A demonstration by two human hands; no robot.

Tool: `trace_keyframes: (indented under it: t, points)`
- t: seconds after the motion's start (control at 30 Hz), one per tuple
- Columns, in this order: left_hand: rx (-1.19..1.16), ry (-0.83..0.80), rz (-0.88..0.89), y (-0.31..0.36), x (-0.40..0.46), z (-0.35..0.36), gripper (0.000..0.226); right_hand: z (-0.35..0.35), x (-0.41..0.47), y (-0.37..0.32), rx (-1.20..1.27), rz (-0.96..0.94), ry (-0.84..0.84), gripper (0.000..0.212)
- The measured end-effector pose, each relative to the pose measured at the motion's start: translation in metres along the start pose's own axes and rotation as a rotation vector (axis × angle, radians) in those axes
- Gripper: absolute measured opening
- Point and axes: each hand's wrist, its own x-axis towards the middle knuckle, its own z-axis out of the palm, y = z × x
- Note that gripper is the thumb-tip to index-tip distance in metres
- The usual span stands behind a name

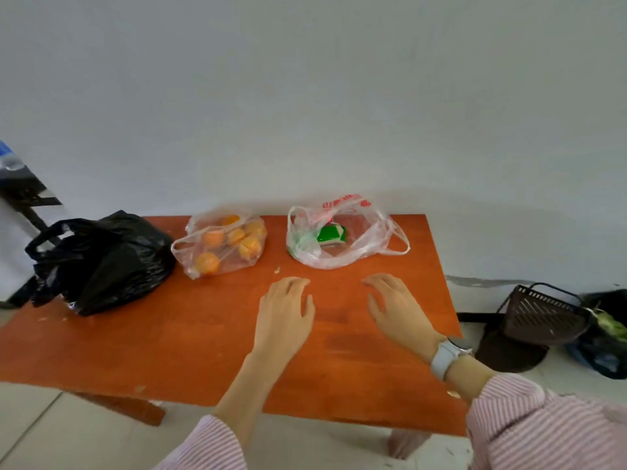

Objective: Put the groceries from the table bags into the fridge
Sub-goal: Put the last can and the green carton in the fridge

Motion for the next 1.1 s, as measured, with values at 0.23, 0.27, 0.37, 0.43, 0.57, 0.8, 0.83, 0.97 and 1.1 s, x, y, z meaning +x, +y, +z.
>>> trace_keyframes:
  t: [0.23, 0.27, 0.37, 0.43, 0.57, 0.8, 0.83, 0.97, 1.1]
  points:
    - [0.004, -0.116, 0.117, -0.039, 0.137, 0.058, 0.036, 0.04, 0.134, 0.035, -0.089, -0.004, 0.042, 0.04]
    - [-0.031, -0.145, 0.137, -0.042, 0.157, 0.069, 0.037, 0.047, 0.153, 0.041, -0.104, -0.001, 0.047, 0.04]
    - [-0.164, -0.3, 0.19, -0.054, 0.219, 0.108, 0.038, 0.067, 0.214, 0.06, -0.192, -0.017, 0.055, 0.039]
    - [-0.244, -0.456, 0.21, -0.062, 0.25, 0.137, 0.038, 0.08, 0.25, 0.074, -0.301, -0.06, 0.017, 0.04]
    - [-0.002, -0.631, 0.11, -0.095, 0.289, 0.186, 0.053, 0.102, 0.305, 0.102, -0.54, -0.11, -0.15, 0.038]
    - [0.186, -0.419, 0.049, -0.165, 0.35, 0.209, 0.071, 0.133, 0.384, 0.142, -0.744, -0.266, -0.36, 0.066]
    - [0.168, -0.443, 0.046, -0.174, 0.358, 0.216, 0.069, 0.138, 0.395, 0.144, -0.726, -0.25, -0.365, 0.061]
    - [-0.207, -0.518, -0.109, -0.199, 0.373, 0.236, 0.057, 0.163, 0.418, 0.154, -0.401, -0.052, -0.426, 0.055]
    - [-0.444, -0.424, -0.317, -0.198, 0.362, 0.235, 0.045, 0.175, 0.406, 0.164, -0.112, 0.104, -0.43, 0.049]
